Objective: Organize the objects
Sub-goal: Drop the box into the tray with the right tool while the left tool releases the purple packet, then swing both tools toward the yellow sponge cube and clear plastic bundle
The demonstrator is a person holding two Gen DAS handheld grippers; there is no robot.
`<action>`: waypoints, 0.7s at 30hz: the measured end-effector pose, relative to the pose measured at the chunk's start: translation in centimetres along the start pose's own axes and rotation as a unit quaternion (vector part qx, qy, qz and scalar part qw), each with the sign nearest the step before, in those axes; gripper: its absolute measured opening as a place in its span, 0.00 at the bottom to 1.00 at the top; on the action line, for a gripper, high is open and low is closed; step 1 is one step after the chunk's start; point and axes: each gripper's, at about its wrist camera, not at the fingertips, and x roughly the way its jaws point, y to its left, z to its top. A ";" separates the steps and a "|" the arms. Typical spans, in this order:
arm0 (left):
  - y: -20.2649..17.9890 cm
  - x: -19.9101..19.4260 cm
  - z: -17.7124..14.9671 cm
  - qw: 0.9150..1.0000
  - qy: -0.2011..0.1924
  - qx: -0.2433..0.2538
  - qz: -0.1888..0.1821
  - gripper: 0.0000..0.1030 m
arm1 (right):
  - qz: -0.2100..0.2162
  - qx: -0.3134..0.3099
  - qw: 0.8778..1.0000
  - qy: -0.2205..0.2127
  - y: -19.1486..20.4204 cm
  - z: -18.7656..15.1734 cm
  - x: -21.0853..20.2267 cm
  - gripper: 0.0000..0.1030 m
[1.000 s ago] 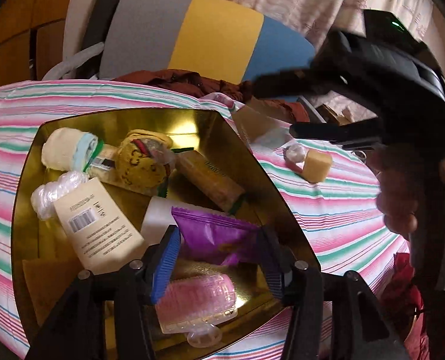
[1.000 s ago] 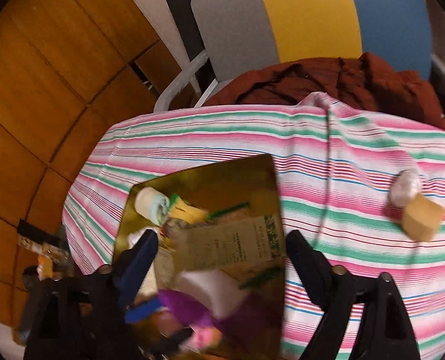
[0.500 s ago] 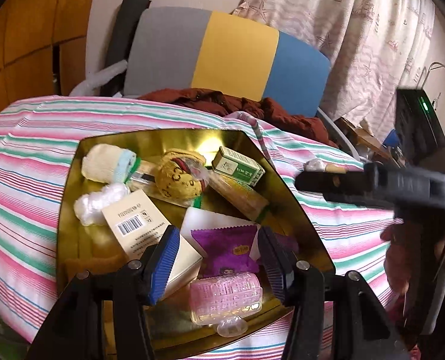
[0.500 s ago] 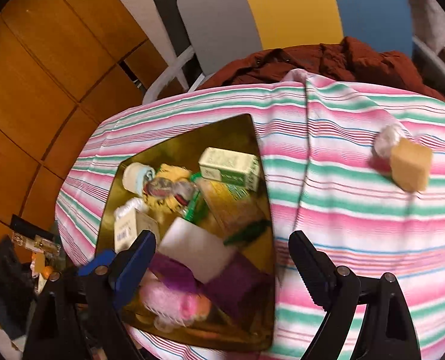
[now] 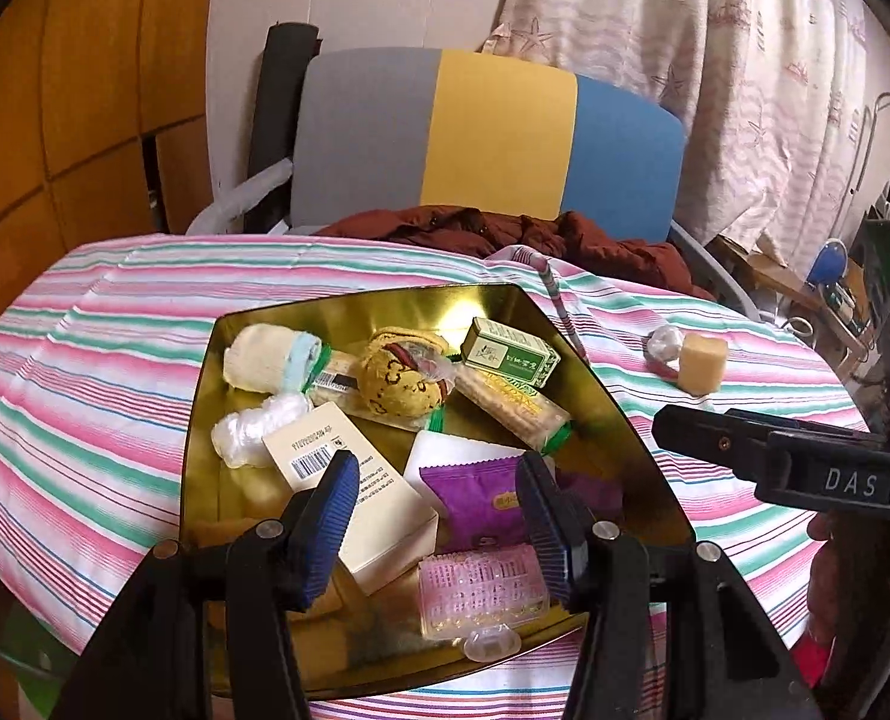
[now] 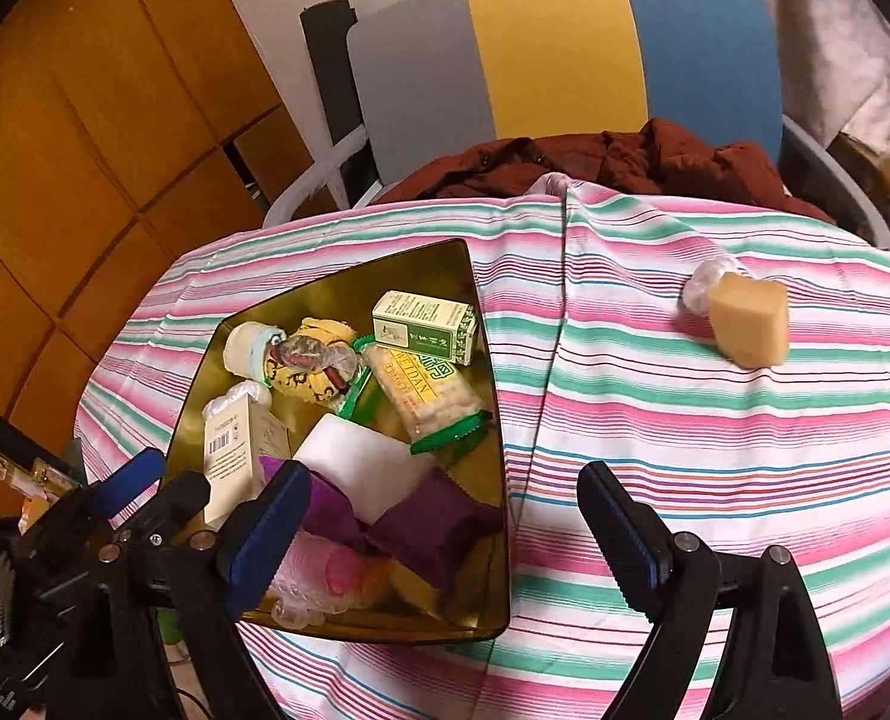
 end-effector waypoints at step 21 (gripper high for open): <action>-2.6 -0.7 -0.4 0.998 -0.015 0.053 -0.008 0.53 | -0.047 0.061 0.997 0.009 -6.0 -1.0 -0.6 0.88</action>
